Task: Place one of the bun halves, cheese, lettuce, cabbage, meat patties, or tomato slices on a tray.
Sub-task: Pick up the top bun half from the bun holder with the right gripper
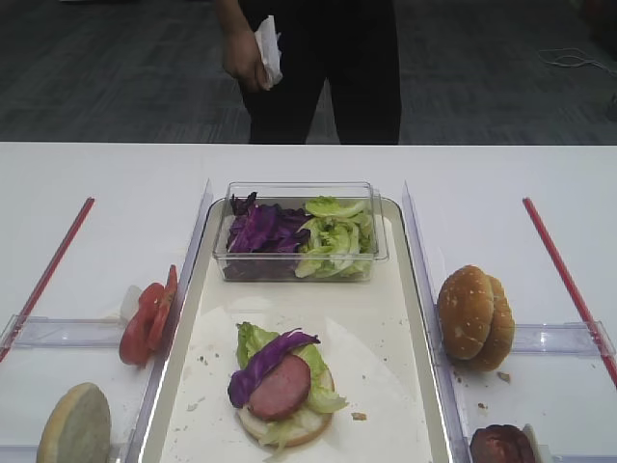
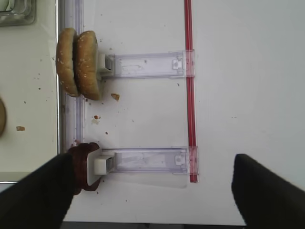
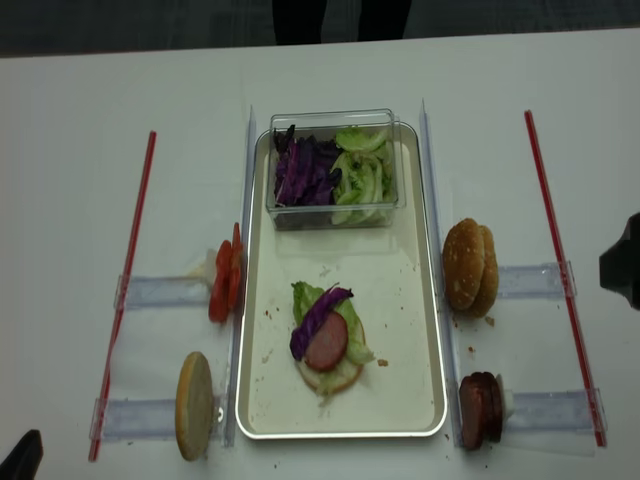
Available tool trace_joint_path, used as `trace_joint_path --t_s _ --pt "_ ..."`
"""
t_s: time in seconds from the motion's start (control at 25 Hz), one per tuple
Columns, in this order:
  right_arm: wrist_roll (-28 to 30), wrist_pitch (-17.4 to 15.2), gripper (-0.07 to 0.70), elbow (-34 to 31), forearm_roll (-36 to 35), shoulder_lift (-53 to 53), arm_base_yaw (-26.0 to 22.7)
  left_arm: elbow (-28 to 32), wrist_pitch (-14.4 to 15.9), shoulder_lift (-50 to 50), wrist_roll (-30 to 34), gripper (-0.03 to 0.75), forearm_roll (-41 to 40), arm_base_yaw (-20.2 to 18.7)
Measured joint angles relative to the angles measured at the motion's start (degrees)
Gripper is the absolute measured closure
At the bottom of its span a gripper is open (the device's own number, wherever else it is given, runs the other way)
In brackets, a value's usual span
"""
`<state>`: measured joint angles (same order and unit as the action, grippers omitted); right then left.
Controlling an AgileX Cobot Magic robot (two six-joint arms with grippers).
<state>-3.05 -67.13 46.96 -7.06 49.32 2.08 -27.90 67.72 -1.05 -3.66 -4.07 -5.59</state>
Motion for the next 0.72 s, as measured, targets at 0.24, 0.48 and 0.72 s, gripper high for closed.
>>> trace_joint_path --t_s 0.24,0.48,0.72 --pt "0.0 -2.6 -0.026 4.6 -1.3 5.9 0.0 0.0 0.0 0.0 0.0 0.234 0.0 0.0" --pt "0.0 -4.0 -0.026 9.7 -2.0 11.2 0.0 0.0 0.0 0.0 0.0 0.234 0.0 0.0" --pt "0.0 -4.1 -0.026 14.1 -2.4 16.3 0.0 0.0 0.0 0.0 0.0 0.234 0.0 0.0"
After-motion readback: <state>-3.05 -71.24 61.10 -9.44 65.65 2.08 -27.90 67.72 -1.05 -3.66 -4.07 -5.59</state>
